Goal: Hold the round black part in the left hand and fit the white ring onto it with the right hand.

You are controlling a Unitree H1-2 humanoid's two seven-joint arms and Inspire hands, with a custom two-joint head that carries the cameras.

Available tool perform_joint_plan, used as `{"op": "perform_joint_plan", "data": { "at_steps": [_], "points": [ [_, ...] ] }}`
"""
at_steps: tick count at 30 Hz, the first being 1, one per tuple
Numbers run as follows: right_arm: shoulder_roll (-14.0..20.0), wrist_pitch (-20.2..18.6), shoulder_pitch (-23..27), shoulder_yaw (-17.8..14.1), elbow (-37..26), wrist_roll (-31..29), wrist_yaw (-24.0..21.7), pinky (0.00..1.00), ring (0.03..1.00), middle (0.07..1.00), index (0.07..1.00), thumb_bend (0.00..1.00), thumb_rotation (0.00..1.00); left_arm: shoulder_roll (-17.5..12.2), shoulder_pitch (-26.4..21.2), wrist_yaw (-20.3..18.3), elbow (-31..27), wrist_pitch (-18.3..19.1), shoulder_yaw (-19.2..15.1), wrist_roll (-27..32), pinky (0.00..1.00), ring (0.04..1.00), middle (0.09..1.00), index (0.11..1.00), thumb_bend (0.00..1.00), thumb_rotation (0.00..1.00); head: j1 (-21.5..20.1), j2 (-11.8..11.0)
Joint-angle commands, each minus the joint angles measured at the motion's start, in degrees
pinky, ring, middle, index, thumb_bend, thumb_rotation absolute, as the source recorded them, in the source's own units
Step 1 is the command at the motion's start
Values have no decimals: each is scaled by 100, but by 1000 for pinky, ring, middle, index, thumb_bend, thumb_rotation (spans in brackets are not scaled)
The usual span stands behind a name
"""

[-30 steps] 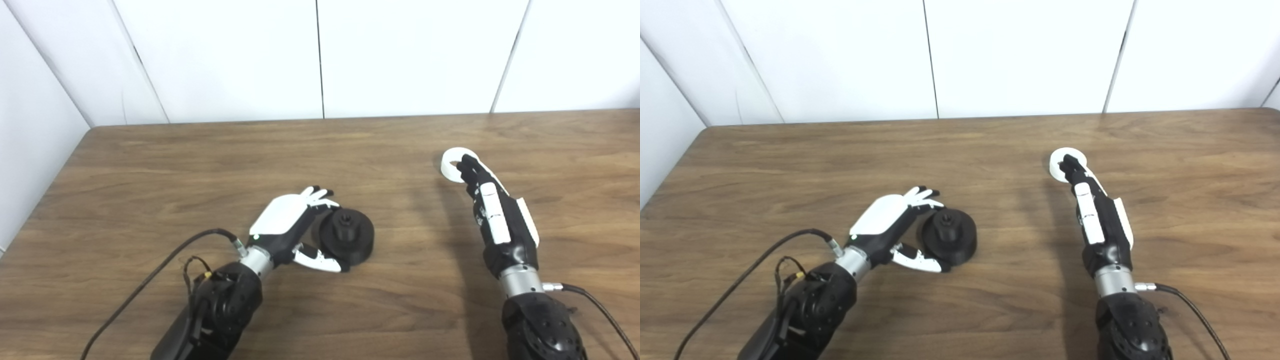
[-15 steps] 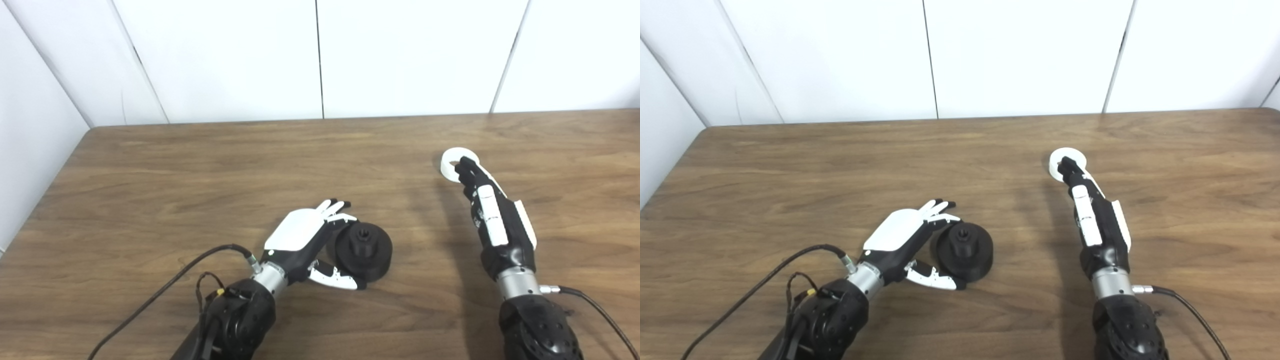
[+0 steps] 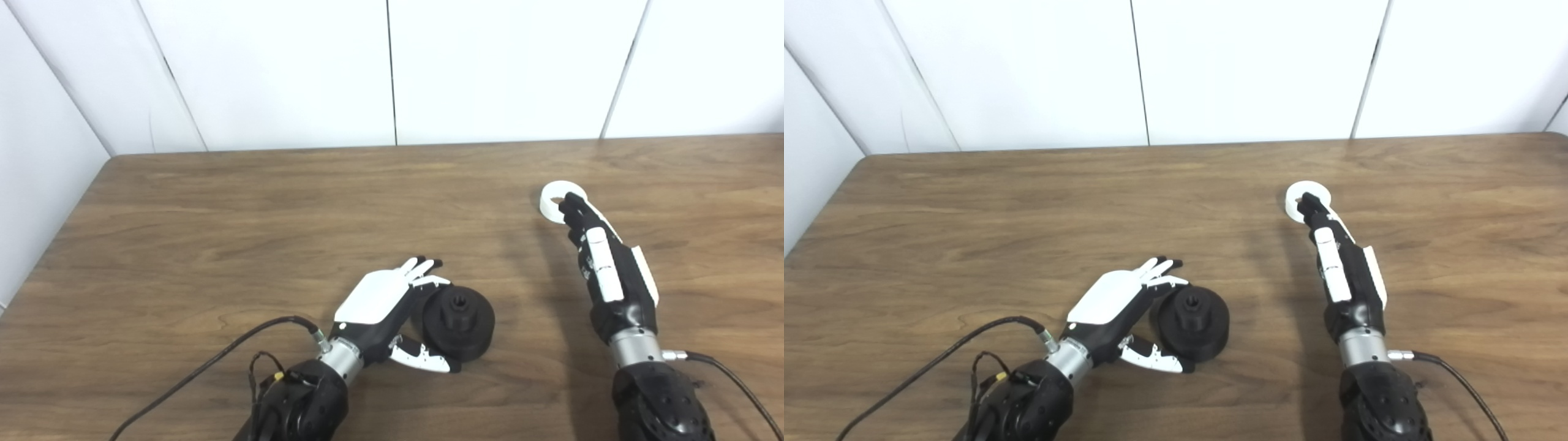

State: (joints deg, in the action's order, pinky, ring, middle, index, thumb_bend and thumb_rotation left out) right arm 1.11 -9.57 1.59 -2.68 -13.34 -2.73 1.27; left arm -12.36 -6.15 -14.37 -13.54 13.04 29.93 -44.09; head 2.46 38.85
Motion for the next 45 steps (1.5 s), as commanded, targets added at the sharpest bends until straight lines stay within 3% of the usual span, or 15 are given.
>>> {"op": "perform_joint_plan", "data": {
  "at_steps": [1,4,6,9,10,13,24,27,34,45],
  "points": [
    [43,260,156,-43,-162,28,8,974,929,878,865,469,858,7,157,-376,120,28,153,112,913,1000,972,777,950,369,24,6],
    [334,202,223,-37,-220,633,137,975,941,900,865,480,754,19,131,-384,146,54,146,78,917,1000,972,773,950,362,32,8],
    [659,82,342,-11,-247,1350,266,943,932,896,849,546,685,10,116,-369,172,33,148,59,911,1000,970,771,952,356,33,7],
    [1065,-195,575,0,-310,2148,339,984,958,907,841,612,567,7,107,-351,214,-1,144,63,907,1000,971,770,951,355,38,3],
    [1241,-325,704,-7,-328,2429,352,994,983,916,834,683,523,14,109,-357,223,15,139,64,908,1000,971,770,951,353,35,3],
    [1569,-493,975,-29,-299,2855,356,1000,999,922,822,773,458,41,105,-357,261,41,134,59,909,1000,973,770,956,353,48,8],
    [2497,-405,2067,-95,755,3030,26,936,1000,925,782,876,336,71,83,-313,365,-57,110,95,901,1000,971,769,956,358,40,5],
    [2617,-365,2243,50,1048,3008,-152,931,1000,926,778,900,335,61,75,-323,376,-71,93,108,897,1000,971,770,953,356,48,3],
    [2814,-152,2911,778,2249,3323,-485,994,1000,928,741,912,269,45,79,-294,442,-146,31,112,904,1000,972,770,956,369,23,-90],
    [2910,172,3639,1464,3363,3482,-865,1000,1000,941,726,925,302,28,59,-314,474,-207,-6,126,916,1000,975,774,957,374,-30,-112]
  ]
}}
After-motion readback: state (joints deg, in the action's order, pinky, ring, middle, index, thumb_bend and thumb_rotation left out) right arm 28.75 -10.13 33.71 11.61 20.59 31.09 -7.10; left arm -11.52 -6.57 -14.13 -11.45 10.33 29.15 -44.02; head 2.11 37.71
